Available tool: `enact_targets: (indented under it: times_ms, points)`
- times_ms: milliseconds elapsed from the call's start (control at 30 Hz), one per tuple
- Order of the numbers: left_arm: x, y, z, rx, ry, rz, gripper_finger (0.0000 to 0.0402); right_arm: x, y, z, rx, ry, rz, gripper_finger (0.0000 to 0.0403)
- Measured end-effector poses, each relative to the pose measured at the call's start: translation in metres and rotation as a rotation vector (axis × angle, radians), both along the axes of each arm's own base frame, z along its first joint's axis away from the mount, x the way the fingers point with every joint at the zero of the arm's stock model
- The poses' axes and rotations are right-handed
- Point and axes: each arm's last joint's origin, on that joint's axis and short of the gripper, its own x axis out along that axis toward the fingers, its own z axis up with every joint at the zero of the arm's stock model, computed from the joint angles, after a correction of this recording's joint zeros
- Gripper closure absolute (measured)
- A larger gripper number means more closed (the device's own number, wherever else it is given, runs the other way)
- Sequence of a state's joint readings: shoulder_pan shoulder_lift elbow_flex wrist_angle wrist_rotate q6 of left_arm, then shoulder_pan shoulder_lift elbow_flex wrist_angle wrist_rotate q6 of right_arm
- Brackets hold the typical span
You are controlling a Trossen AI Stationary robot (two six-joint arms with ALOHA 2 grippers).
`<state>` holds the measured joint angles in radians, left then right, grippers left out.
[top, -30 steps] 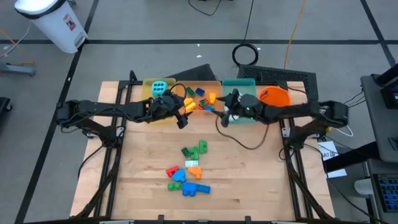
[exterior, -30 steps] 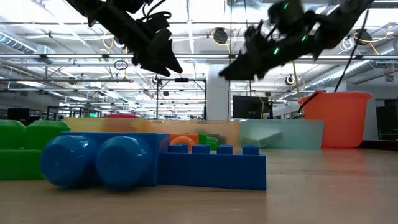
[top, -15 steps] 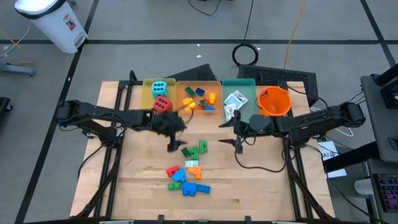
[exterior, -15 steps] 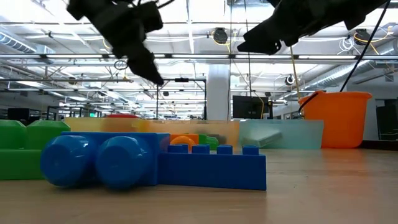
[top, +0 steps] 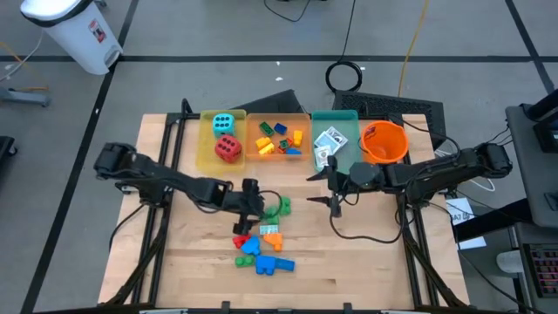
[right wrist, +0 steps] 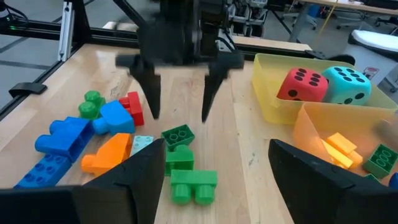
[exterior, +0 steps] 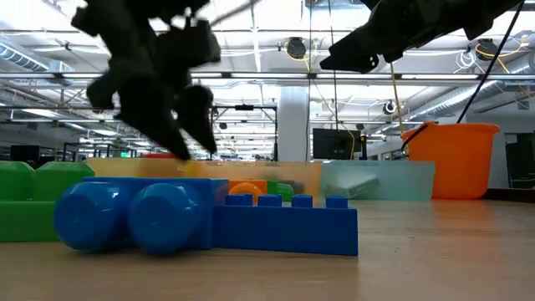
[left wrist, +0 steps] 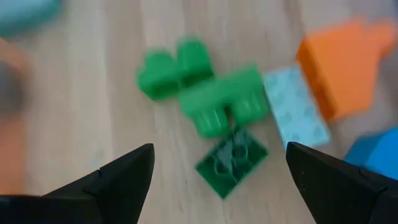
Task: Pick & Place Toys
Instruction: Put the green game piece into the orange bin
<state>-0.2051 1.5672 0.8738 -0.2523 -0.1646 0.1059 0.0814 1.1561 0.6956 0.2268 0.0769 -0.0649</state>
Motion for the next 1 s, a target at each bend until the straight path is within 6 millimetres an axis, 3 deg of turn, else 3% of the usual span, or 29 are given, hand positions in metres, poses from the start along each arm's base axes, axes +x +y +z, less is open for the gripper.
enact_targets:
  times_ms: [267,533,1000]
  points:
    - [0.008,0.002,-0.039,0.032,0.132,0.004,0.0037,0.000,0.001,0.000,0.000,0.001,0.008,0.0149]
    - [0.013,0.010,-0.045,0.019,0.143,-0.001,0.0045,-0.002,0.001,-0.004,-0.003,0.046,0.006,0.0149]
    - [0.021,0.010,-0.043,-0.004,0.054,-0.046,0.0244,0.000,-0.003,-0.002,-0.005,0.018,-0.015,0.0149]
